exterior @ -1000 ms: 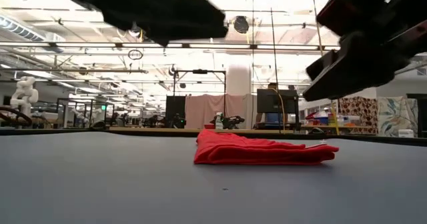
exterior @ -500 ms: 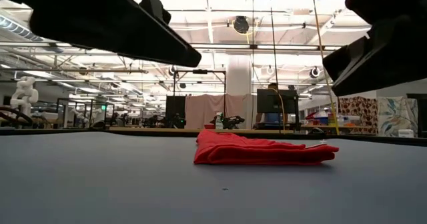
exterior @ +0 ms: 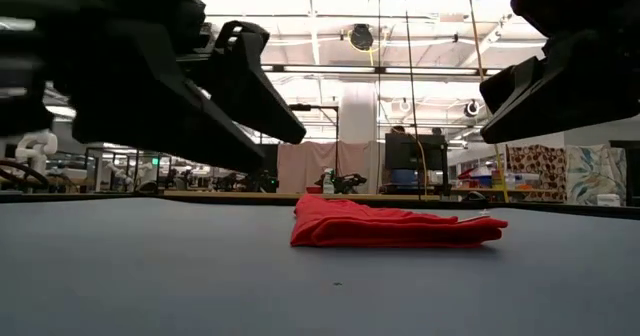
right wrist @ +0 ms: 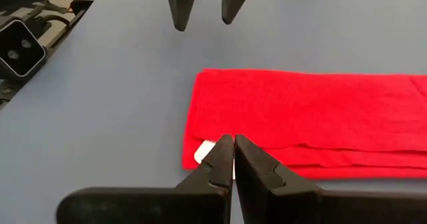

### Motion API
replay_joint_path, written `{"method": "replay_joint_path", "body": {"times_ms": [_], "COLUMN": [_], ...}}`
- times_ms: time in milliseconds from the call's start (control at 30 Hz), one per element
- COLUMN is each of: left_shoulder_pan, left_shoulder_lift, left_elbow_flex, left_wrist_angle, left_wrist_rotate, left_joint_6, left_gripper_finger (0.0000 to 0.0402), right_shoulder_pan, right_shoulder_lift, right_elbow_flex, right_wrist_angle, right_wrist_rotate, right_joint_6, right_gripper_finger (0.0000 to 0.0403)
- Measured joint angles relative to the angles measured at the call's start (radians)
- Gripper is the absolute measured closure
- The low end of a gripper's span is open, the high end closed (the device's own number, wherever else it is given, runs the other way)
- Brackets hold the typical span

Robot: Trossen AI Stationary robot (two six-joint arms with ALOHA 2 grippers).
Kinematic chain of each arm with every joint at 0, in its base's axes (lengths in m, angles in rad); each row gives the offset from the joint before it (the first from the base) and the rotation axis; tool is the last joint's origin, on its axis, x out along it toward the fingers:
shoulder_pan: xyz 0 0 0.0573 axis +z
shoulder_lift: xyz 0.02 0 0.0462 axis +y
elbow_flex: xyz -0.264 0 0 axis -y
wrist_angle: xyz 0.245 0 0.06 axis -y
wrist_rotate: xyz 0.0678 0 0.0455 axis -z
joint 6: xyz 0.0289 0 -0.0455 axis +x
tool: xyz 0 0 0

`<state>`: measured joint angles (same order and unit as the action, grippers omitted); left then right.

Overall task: Roll towel
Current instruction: Roll the red towel

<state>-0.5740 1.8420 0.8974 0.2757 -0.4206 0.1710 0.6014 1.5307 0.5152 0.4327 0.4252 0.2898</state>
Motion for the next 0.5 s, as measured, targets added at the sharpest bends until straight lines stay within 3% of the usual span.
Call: {"method": "replay_joint_path", "body": {"times_ms": [267, 500], "left_shoulder_pan": [0.020, 0.053], "left_shoulder_lift": [0.000, 0.000], "left_elbow_flex": [0.000, 0.000], "left_wrist_angle": [0.001, 0.010], "left_wrist_rotate": [0.009, 0.082], "left_joint_6": [0.232, 0.284], "left_gripper_finger": [0.0137, 0.0137], "right_shoulder_pan": [0.005, 0.009], "right_shoulder_lift": [0.000, 0.000], "right_elbow_flex": [0.000, 0.000], "right_wrist_angle": [-0.010, -0.012], "right_wrist_rotate": [-0.008, -0.008], "right_joint_6": [0.040, 0.050], "right_gripper_finger": [0.0397, 0.0397]}}
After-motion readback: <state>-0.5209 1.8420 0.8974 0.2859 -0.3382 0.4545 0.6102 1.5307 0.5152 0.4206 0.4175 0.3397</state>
